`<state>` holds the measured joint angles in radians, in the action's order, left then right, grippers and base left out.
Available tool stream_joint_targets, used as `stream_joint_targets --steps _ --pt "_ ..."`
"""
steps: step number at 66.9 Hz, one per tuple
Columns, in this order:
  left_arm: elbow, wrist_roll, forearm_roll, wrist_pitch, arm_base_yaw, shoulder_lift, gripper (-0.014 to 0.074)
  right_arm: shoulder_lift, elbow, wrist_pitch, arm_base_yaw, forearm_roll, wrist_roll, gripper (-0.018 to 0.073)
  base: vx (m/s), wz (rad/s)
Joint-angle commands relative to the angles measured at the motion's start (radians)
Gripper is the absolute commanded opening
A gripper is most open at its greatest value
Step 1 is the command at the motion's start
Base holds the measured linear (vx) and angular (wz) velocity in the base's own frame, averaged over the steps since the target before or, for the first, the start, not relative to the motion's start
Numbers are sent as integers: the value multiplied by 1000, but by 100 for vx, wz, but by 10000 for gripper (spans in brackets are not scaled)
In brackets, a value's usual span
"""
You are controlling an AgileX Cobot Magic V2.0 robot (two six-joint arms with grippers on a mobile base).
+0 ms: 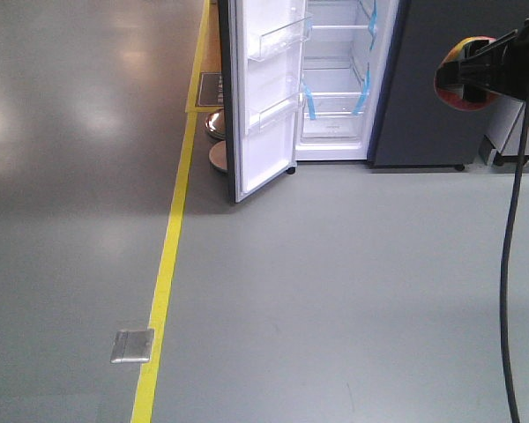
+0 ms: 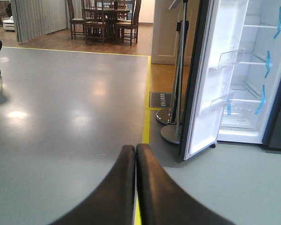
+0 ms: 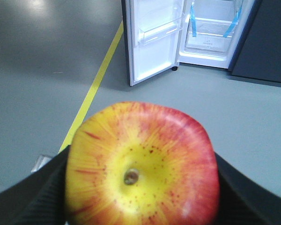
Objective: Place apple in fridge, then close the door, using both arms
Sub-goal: 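Drive closer to the open fridge door and shelves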
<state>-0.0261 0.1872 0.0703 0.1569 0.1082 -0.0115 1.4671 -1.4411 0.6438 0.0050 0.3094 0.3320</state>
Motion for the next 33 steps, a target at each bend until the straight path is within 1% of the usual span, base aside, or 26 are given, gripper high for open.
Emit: stream_joint_targets --steps 1,33 --pt "-27 1 -7 -73 -3 -16 -6 -37 -33 -70 -4 13 4 150 20 -1" --pt "-27 1 -7 -73 -3 -16 -6 -37 -33 -70 -4 13 4 150 20 0"
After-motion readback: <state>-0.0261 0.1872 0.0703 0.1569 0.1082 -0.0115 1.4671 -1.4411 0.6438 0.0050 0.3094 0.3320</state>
